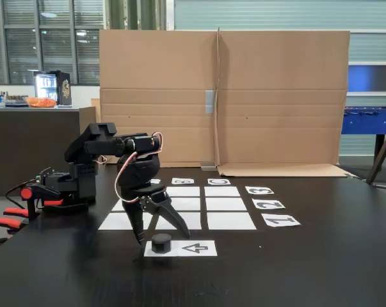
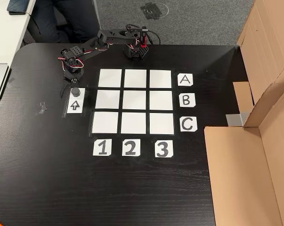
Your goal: Pick up a new token and place it in the grid on square A2.
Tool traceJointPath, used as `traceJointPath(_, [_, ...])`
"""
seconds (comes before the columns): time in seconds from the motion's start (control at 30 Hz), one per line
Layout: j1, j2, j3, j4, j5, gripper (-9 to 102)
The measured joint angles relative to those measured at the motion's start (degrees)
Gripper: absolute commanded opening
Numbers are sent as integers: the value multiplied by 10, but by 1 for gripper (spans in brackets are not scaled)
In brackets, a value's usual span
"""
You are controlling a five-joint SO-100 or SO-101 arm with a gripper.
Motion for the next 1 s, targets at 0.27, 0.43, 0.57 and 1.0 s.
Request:
traceJointPath(0.27, [-15, 0, 0, 7, -18, 58])
traceJointPath(0.43, [-22, 0, 0, 8, -26, 58])
traceJointPath(0.57, [-23, 0, 0, 8, -26, 57])
traceJointPath(1.0, [-25, -3, -4, 8, -28, 52])
